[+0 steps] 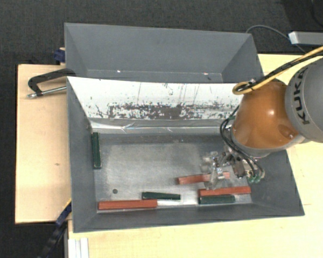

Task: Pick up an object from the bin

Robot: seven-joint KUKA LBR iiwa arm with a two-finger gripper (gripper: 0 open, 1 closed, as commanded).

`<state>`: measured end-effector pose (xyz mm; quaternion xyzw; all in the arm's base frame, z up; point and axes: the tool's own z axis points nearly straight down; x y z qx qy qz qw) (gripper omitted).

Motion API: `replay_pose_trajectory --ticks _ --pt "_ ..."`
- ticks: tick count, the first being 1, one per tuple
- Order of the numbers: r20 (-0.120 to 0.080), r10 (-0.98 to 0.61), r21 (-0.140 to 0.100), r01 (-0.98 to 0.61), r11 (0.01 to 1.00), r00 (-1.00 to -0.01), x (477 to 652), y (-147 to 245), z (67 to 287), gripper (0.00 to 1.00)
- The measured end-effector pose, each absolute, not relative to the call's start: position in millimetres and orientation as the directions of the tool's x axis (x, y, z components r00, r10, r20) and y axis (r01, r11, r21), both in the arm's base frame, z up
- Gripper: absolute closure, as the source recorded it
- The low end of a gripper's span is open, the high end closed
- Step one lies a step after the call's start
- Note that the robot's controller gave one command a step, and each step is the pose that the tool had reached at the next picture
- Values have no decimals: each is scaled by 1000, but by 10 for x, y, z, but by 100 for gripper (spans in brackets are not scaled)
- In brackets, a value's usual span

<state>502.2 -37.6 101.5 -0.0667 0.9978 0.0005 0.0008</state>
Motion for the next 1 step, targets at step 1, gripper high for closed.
replay_pose_trajectory --ticks 1 --pt "-3 -133 0 -133 991 -991 5025 -374 1171 100"
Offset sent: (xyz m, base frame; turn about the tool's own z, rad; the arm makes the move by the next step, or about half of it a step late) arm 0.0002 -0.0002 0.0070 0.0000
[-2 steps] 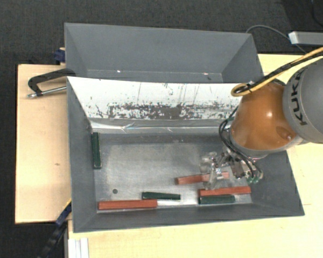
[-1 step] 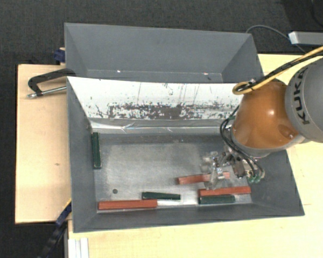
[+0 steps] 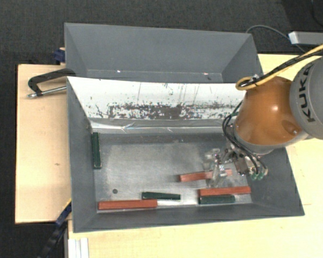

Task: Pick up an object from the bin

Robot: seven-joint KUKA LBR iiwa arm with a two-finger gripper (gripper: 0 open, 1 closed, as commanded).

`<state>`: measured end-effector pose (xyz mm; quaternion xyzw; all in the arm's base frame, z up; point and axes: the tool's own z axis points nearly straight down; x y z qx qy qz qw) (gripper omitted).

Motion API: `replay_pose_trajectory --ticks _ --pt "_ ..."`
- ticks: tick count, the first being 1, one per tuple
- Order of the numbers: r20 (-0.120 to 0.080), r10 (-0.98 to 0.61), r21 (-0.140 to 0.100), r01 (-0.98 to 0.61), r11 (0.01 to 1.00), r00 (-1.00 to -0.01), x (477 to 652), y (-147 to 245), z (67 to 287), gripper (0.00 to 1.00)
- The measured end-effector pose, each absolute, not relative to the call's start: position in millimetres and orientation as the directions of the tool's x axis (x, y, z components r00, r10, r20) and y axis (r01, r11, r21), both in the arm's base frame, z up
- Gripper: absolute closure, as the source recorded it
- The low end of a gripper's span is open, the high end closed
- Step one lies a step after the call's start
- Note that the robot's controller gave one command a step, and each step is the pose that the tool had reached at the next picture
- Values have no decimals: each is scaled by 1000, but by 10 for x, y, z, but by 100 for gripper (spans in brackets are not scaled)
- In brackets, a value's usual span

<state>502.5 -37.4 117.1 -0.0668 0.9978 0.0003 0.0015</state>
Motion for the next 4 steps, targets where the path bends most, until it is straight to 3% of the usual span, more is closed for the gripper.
replay_pose_trajectory --ticks 4 --pt "-6 -133 0 -133 991 -991 5044 -369 1455 100"
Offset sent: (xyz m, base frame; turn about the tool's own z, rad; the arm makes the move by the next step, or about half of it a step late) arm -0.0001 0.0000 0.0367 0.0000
